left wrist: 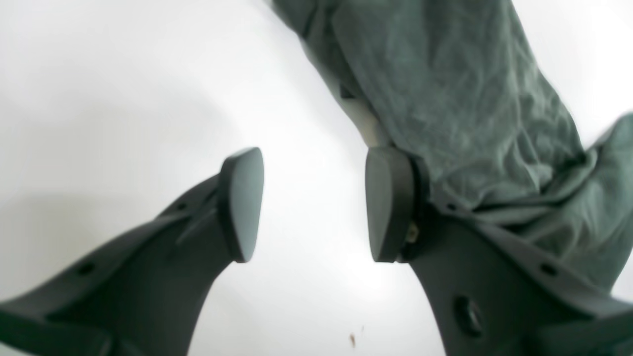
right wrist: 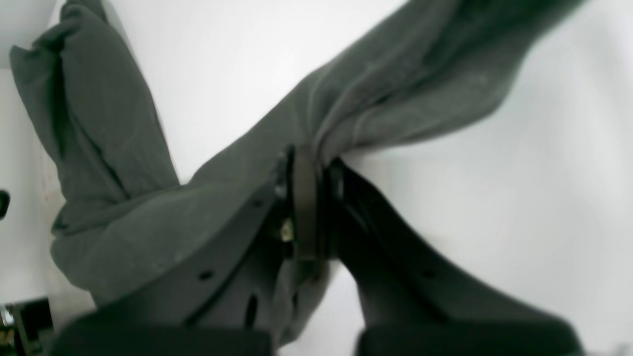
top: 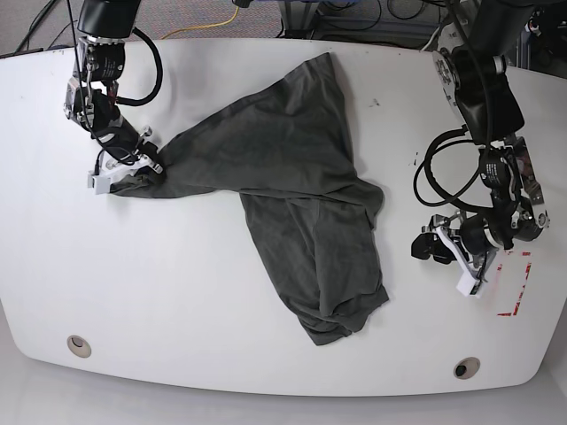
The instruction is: Layout the t-shirt on the table in an organized manner, then fold the t-shirt properly
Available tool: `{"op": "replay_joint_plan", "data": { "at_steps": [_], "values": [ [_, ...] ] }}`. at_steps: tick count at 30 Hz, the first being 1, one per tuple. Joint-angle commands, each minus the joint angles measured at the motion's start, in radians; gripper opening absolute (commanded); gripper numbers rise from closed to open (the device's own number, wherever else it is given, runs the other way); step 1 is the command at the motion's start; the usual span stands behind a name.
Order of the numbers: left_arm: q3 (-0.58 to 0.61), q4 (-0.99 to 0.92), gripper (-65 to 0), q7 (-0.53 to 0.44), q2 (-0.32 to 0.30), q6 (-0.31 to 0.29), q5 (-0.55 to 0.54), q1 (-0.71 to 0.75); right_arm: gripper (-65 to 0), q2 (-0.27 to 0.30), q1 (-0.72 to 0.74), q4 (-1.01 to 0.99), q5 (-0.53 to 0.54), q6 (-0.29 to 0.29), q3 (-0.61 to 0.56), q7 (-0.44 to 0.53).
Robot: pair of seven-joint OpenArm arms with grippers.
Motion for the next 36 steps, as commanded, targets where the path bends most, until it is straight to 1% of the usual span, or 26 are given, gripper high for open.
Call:
{"op": "replay_joint_plan", "data": {
  "at_steps": [1, 8, 14, 25, 28, 33, 36],
  "values": [
    [0.015, -0.064, -33.9, -0.055, 0.01, -0.005, -0.023, -0.061, -65.0, 0.017, 0.015, 0.041, 0.017, 0.016, -0.007, 0.013],
    [0.024, -0.211, -33.9, -0.167, 0.053, -0.005, -0.021, -0.102, -65.0, 0.014, 0.013, 0.067, 0.015, 0.016, -0.009, 0.013],
    [0.052, -0.314, -33.9, -0.227, 0.084, -0.005, -0.021, -0.133, -65.0, 0.016, 0.013, 0.066, 0.015, 0.016, -0.01, 0.013],
    [0.053, -0.415, -34.0, -0.324, 0.125, -0.005, -0.018, -0.138, -65.0, 0.019, 0.0, 0.066, 0.017, 0.016, -0.01, 0.013],
    [0.055, -0.421, -34.0, -0.336, 0.127, -0.005, -0.017, -0.138, -65.0, 0.019, 0.0, 0.066, 0.015, 0.016, -0.01, 0.013],
    [0.055, -0.418, -34.3, -0.336, 0.153, -0.005, -0.017, -0.133, -65.0, 0.019, 0.0, 0.064, 0.015, 0.016, -0.01, 0.013],
    [0.055, -0.415, -34.4, -0.336, 0.155, 0.001, -0.02, -0.13, -65.0, 0.019, 0.0, 0.063, 0.015, 0.016, -0.01, 0.013]
  ]
}}
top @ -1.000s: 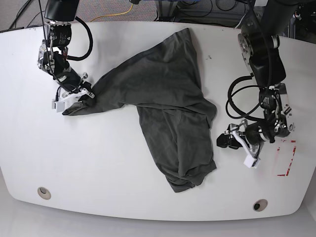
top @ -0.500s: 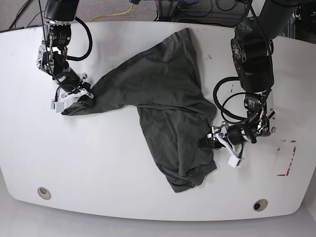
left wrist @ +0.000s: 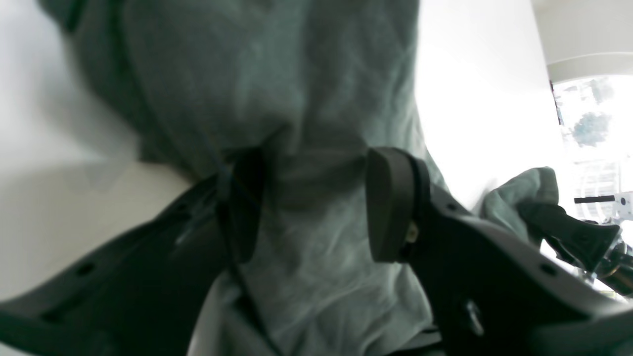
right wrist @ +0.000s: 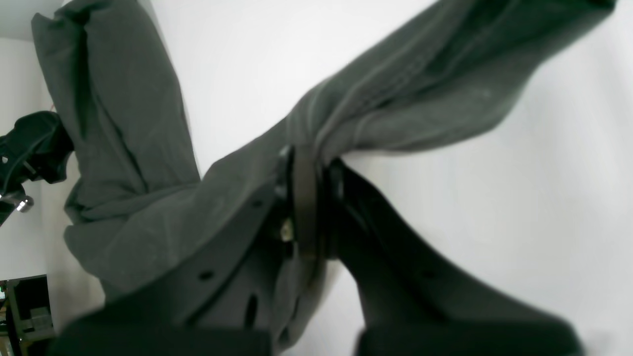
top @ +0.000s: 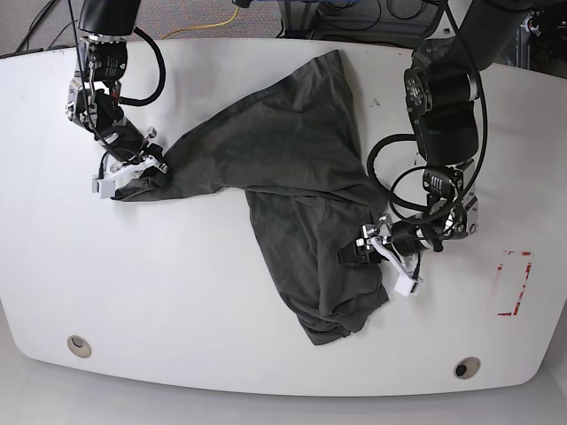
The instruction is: Layout the t-shirt on the table in an organized manner, then fold the t-shirt properly
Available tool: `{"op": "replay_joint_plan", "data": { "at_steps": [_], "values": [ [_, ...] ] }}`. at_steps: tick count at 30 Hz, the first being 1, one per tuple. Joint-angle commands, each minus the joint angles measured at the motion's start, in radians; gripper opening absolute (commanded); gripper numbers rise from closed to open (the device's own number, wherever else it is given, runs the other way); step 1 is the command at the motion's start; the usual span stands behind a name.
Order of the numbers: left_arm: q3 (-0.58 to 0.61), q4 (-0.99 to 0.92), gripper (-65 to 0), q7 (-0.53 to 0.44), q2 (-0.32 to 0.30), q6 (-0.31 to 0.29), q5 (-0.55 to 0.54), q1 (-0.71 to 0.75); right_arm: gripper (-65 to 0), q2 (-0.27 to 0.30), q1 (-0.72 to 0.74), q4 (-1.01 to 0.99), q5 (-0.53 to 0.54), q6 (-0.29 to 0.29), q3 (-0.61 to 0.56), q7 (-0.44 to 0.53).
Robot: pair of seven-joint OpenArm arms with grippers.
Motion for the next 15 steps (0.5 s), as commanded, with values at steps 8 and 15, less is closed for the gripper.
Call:
{"op": "replay_joint_plan", "data": {
  "at_steps": [8, 15],
  "values": [
    [0.0, 0.019, -46.5, -0.019, 0.004, 0.0, -0.026, -0.029, -65.0, 0.017, 0.014, 0.015, 0.015, 0.012, 0.005, 0.015],
    [-0.001, 0.036, -41.3, 0.01, -0.012, 0.0, -0.029, -0.028, -65.0, 0.017, 0.014, 0.014, 0.015, 0.012, 0.005, 0.015]
  ]
}}
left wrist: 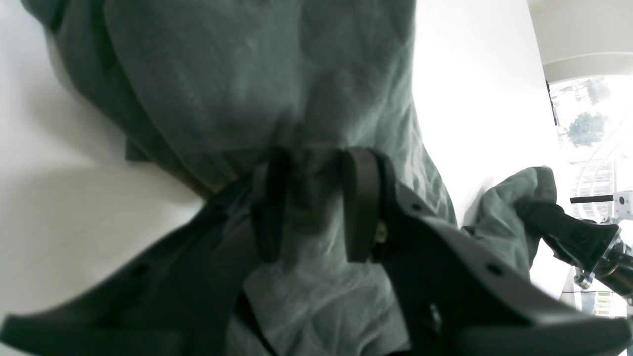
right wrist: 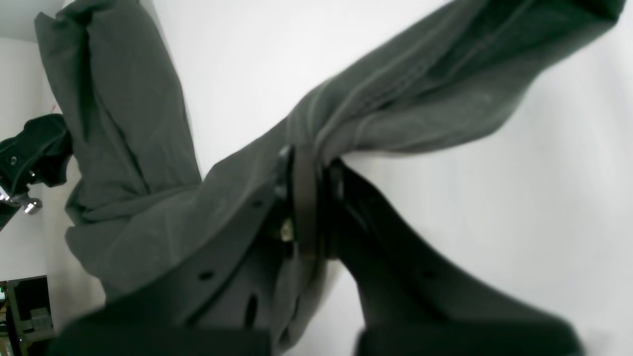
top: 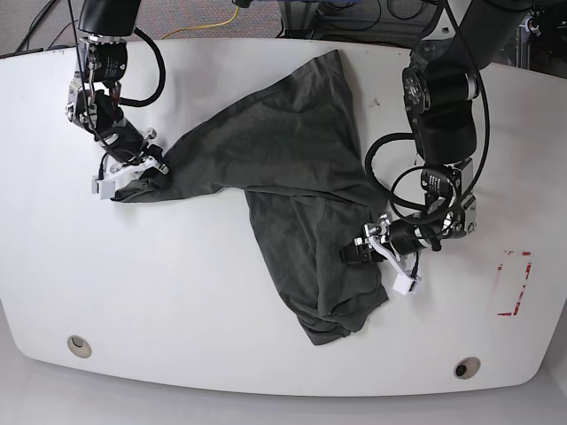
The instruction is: Layout the t-shirt on the table in an organized manner, then fold the t-shirt properly
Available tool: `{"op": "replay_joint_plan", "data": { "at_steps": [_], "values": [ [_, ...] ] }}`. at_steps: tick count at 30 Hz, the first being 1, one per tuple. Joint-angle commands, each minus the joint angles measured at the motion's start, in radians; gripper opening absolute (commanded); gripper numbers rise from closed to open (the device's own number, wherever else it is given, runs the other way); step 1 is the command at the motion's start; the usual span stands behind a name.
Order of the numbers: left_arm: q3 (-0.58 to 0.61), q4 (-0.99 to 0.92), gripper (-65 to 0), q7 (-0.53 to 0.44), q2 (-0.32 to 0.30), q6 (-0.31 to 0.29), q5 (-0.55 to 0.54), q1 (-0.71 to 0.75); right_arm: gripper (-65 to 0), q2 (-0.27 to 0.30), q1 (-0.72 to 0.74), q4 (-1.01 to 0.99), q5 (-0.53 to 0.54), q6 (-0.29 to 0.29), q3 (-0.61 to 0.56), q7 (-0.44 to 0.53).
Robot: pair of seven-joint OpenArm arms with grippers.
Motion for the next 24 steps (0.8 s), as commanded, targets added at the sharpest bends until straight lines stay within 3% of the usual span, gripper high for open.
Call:
{"op": "replay_joint_plan", "data": {
  "at_steps": [1, 5, 12, 24],
  "values": [
    [-0.003, 0.05, -39.6, 0.0, -0.025, -0.008, -0.026, -0.028, -65.0, 0.017, 0.012, 0.014, 0.015, 0.012, 0.005, 0.015],
    [-0.006, 0.114, -36.4, 0.002, -0.051, -0.005, -0.026, 0.002, -65.0, 0.017, 0.01, 0.014, 0.015, 0.012, 0.005, 0.015],
    [-0.006, 0.154, -31.8, 0.002, -0.056, 0.075, -0.026, 0.018, -65.0, 0.017, 0.01, 0.012, 0.015, 0.012, 0.005, 0.015],
    [-0.006, 0.149, -31.4, -0.008, -0.048, 0.084, -0.023, 0.018, -65.0, 0.017, 0.013, 0.012, 0.015, 0.012, 0.005, 0.015]
  ]
}}
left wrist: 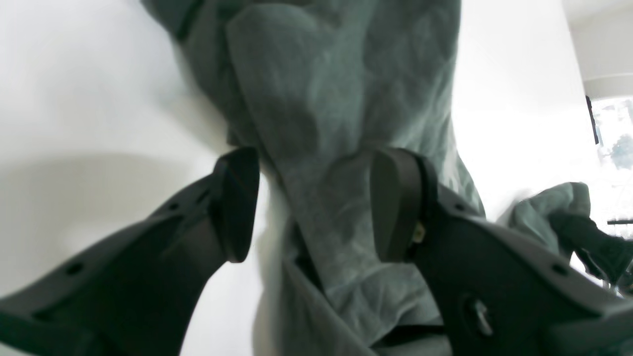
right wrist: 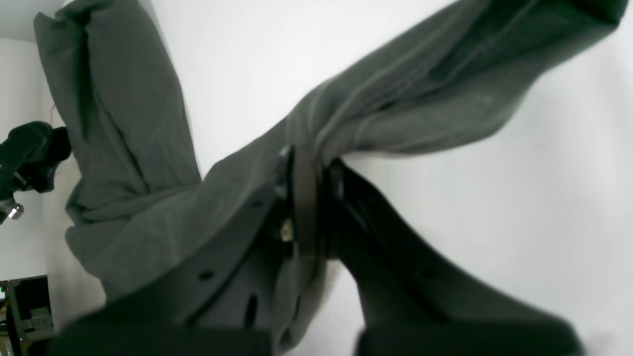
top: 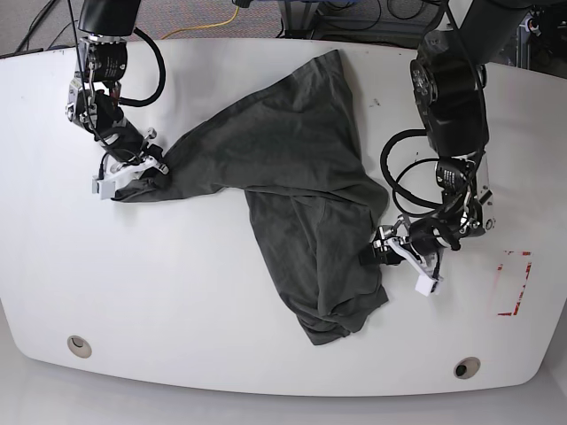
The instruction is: Layout the t-shirt on the table in an organized manner, then fold the t-shirt properly
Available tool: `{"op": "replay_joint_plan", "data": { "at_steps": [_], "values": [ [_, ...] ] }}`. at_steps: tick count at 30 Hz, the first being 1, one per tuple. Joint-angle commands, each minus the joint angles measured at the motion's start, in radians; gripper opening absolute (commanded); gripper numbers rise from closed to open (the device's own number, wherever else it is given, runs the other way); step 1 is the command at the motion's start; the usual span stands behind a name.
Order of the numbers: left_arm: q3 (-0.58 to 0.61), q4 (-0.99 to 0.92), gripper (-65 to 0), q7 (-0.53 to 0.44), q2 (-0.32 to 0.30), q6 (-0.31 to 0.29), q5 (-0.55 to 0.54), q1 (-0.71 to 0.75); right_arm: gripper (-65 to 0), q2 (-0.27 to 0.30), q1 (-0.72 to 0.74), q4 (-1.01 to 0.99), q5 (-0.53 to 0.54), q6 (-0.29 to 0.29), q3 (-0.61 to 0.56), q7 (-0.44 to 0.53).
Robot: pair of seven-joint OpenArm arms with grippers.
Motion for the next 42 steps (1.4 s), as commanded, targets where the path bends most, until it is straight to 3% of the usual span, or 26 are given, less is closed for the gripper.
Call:
{"op": "replay_joint_plan", "data": {
  "at_steps": [1, 9, 42],
  "values": [
    [0.0, 0.011, -31.4, -0.025, -0.005, 0.0, -0.019, -0.03, -65.0, 0.017, 0.013, 0.014, 0.015, 0.012, 0.005, 0.015],
    [0.0, -0.061, -31.4, -0.068, 0.015, 0.088, -0.02, -0.034, -65.0, 0.017, 0.011, 0.014, 0.015, 0.012, 0.005, 0.015],
    [0.004, -0.064, -31.8, -0.069, 0.105, 0.091, -0.023, -0.067, -65.0, 0.017, 0.01, 0.014, 0.015, 0.012, 0.005, 0.015]
  ]
}}
